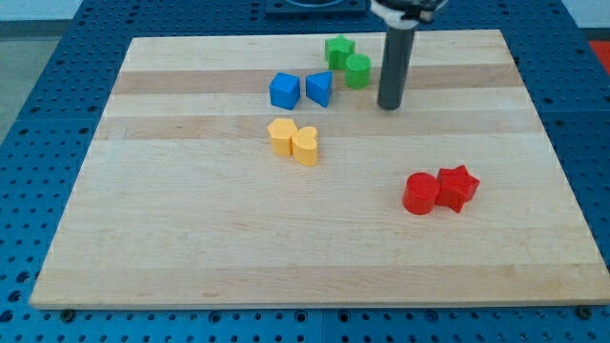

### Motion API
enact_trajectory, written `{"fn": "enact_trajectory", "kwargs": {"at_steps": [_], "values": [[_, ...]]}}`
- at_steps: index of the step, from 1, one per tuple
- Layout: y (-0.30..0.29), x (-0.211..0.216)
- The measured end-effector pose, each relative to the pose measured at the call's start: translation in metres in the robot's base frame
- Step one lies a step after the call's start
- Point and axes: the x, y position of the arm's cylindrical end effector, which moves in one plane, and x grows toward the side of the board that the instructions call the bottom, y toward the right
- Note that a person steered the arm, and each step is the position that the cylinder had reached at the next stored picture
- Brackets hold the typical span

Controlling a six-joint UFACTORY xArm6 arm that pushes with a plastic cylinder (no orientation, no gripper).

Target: Move green star along with green circle towards red circle

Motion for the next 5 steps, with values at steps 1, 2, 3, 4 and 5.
{"fn": "enact_trajectory", "kwargs": {"at_steps": [1,2,3,4,5], "values": [[0.012,-0.043],[0.007,-0.085],[-0.003,-0.118],[-0.010,-0.145],[-0.040,-0.145]]}}
